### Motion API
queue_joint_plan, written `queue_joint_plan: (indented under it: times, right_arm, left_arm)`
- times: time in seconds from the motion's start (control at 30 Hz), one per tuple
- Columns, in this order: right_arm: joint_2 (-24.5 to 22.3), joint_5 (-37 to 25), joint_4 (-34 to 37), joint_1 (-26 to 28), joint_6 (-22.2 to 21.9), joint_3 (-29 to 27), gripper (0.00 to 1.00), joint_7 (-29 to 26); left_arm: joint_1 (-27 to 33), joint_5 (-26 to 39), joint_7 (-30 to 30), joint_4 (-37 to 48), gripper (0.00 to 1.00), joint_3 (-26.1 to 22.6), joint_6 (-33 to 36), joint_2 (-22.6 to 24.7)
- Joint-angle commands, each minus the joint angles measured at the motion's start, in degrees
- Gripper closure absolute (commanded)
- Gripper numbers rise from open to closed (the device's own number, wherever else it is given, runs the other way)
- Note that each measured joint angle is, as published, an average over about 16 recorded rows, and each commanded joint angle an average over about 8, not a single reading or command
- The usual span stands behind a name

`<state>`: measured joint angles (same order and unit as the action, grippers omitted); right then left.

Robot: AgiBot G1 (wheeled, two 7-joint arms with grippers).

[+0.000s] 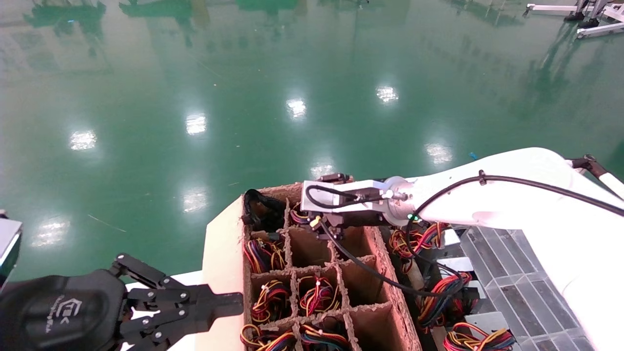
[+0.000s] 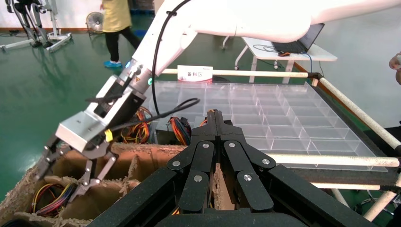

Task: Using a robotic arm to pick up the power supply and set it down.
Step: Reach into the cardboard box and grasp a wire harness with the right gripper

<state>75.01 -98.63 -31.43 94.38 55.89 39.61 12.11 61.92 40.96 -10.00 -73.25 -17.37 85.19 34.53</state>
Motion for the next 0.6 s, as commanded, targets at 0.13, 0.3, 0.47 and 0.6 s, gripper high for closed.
queue_joint_plan:
  times: [0.13, 0.3, 0.47, 0.6]
  right_arm:
    - [0.8, 0.4, 2.3, 0.4, -0.6, -0.1, 1.00, 1.5]
    - [1.4, 0.7, 3.9, 0.6, -0.8, 0.2, 1.00, 2.5]
    - [1.8, 1.0, 5.2, 0.8, -1.0, 0.8, 1.00, 2.9]
    - [2.0, 1.6, 5.6, 1.0, -1.0, 1.3, 1.00, 3.1]
  left_arm:
    - [0.0, 0.0, 0.0, 0.0, 0.79, 0.0, 0.0, 0.0]
    - [0.0, 0.0, 0.0, 0.0, 0.57, 0.0, 0.0, 0.0]
    - [0.0, 0.0, 0.0, 0.0, 0.13, 0.0, 0.0, 0.0]
    - [0.0, 0.0, 0.0, 0.0, 0.00, 0.0, 0.0, 0.0]
